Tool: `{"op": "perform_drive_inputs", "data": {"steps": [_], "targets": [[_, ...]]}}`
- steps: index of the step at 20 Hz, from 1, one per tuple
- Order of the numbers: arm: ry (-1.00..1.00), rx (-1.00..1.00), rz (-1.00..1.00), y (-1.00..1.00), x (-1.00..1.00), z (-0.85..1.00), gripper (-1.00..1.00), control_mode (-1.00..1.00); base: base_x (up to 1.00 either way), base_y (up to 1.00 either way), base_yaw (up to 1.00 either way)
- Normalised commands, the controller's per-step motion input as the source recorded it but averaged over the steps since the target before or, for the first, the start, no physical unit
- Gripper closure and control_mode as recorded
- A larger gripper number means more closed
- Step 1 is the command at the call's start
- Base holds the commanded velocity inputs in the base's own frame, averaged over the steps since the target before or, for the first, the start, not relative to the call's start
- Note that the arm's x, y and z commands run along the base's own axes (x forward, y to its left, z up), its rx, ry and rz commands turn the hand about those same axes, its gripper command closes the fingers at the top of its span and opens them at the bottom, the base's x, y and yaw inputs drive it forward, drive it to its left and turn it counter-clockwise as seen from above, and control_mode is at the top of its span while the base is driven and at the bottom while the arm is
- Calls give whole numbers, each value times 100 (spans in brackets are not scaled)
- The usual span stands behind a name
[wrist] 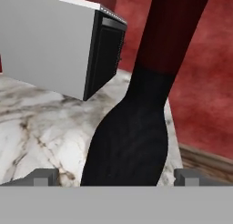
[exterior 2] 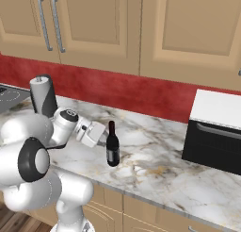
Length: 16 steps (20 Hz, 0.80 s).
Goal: There is a wine glass and glass cup on the dining counter. Place the wine bottle next to the wine glass and the juice bottle next to the glass cup.
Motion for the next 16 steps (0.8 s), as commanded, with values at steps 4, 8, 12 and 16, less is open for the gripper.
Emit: {"op": "perform_drive_inputs", "data": {"steps": [4,8,12,16], "targets": [[0,-4,0,0,-23,0,-100,-100,0,0,0],[0,-4,0,-7,-15,0,-100,-100,0,0,0],[0,-5,0,-10,-1,0,-100,-100,0,0,0],[0,-1,0,-10,5,0,-100,-100,0,0,0]]}}
